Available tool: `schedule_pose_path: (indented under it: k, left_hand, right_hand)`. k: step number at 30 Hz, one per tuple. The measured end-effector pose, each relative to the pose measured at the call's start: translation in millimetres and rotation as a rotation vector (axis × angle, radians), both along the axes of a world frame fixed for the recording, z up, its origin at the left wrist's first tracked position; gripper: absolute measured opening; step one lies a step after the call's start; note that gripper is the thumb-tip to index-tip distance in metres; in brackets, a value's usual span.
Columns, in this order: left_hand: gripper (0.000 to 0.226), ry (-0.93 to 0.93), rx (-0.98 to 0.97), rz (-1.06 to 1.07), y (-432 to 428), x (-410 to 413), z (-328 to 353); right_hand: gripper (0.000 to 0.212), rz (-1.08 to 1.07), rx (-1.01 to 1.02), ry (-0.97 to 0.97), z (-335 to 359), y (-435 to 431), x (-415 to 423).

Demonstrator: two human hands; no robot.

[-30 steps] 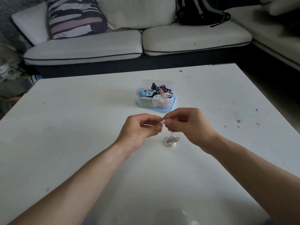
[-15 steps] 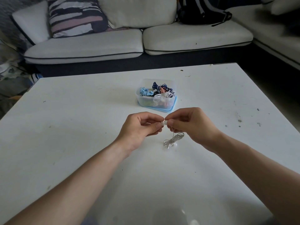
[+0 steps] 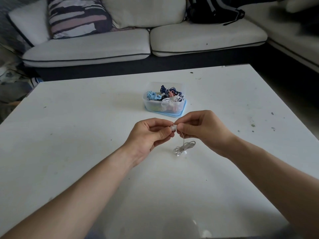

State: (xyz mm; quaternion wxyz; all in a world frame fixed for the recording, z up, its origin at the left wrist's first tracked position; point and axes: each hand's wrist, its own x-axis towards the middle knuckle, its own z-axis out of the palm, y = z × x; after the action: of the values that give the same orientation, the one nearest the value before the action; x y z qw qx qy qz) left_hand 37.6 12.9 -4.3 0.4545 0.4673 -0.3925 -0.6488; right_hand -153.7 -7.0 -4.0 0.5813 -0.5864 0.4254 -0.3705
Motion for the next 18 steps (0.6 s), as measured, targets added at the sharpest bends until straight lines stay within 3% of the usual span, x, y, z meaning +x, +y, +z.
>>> schedule_pose_path:
  k: [6,12,18]
  left_hand:
    - [0.02,-0.031,0.009,-0.004,-0.4,-0.7,-0.9]
    - [0.021,-0.001,0.021,-0.016,-1.1,-2.1,0.7]
    - [0.022,-0.028,0.03,-0.033,-0.9,0.2,-0.2]
  right_hand:
    - [0.006,0.001,-0.07,0.092,1.1,-0.4,-0.8]
    - [0.007,0.046,-0.002,0.015,1.1,-2.0,-4.2]
    - [0.005,0.031,-0.045,0.062,-0.4,-1.9,-2.2]
